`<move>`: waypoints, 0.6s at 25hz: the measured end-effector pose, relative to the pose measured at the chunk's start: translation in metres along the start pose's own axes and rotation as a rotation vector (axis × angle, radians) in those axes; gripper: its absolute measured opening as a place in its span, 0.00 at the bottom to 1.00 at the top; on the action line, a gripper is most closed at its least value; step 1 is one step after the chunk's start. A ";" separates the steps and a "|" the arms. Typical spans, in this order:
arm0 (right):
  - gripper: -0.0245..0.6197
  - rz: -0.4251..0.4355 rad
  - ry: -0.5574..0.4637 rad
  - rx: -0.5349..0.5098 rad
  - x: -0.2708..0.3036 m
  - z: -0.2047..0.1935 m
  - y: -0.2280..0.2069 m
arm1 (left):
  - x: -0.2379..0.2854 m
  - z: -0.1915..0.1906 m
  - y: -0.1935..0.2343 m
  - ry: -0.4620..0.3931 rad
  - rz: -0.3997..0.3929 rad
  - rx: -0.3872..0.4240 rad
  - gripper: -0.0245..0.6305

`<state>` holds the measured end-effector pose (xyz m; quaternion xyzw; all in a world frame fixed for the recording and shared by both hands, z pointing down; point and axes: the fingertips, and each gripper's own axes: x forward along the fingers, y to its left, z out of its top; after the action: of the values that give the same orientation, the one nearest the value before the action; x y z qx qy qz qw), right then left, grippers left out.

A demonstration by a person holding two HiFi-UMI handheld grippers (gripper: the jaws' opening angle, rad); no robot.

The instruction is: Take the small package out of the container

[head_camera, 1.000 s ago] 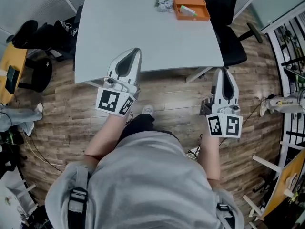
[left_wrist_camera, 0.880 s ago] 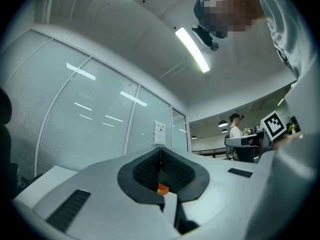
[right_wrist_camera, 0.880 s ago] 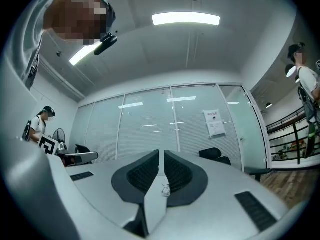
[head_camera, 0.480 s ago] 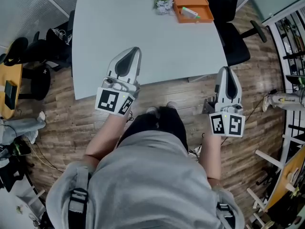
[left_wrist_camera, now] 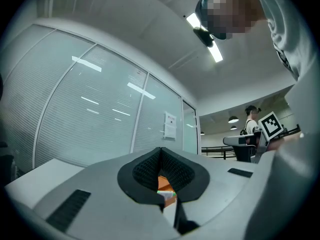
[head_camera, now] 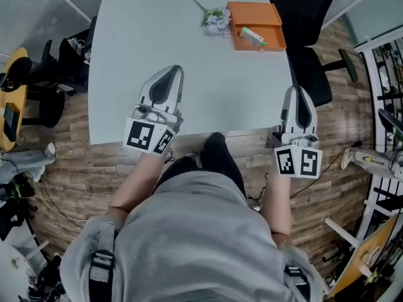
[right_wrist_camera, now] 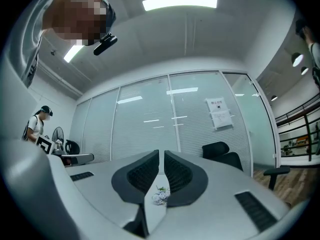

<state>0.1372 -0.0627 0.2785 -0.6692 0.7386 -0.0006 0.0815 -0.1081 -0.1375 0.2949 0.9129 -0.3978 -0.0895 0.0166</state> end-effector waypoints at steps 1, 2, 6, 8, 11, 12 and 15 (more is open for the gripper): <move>0.14 0.014 0.001 0.005 0.015 0.000 -0.012 | 0.016 0.000 0.002 -0.005 0.010 0.005 0.07; 0.14 0.028 0.002 0.008 0.030 0.001 -0.022 | 0.032 0.000 0.004 -0.009 0.020 0.011 0.07; 0.14 0.090 0.005 -0.002 0.086 0.005 -0.062 | 0.087 -0.002 0.012 -0.023 0.065 0.023 0.07; 0.14 0.118 0.007 0.004 0.110 0.005 -0.081 | 0.110 -0.007 0.015 -0.022 0.093 0.028 0.07; 0.14 0.145 0.021 0.014 0.142 -0.003 -0.104 | 0.143 -0.019 0.025 -0.012 0.134 0.025 0.07; 0.14 0.151 0.030 0.018 0.150 -0.008 -0.109 | 0.153 -0.023 0.028 -0.008 0.141 0.019 0.07; 0.14 0.170 0.059 0.036 0.171 -0.022 -0.119 | 0.176 -0.033 0.034 0.005 0.147 0.018 0.07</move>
<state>0.2367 -0.2470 0.2931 -0.6023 0.7946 -0.0267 0.0713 -0.0099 -0.2904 0.3040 0.8816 -0.4645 -0.0821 0.0159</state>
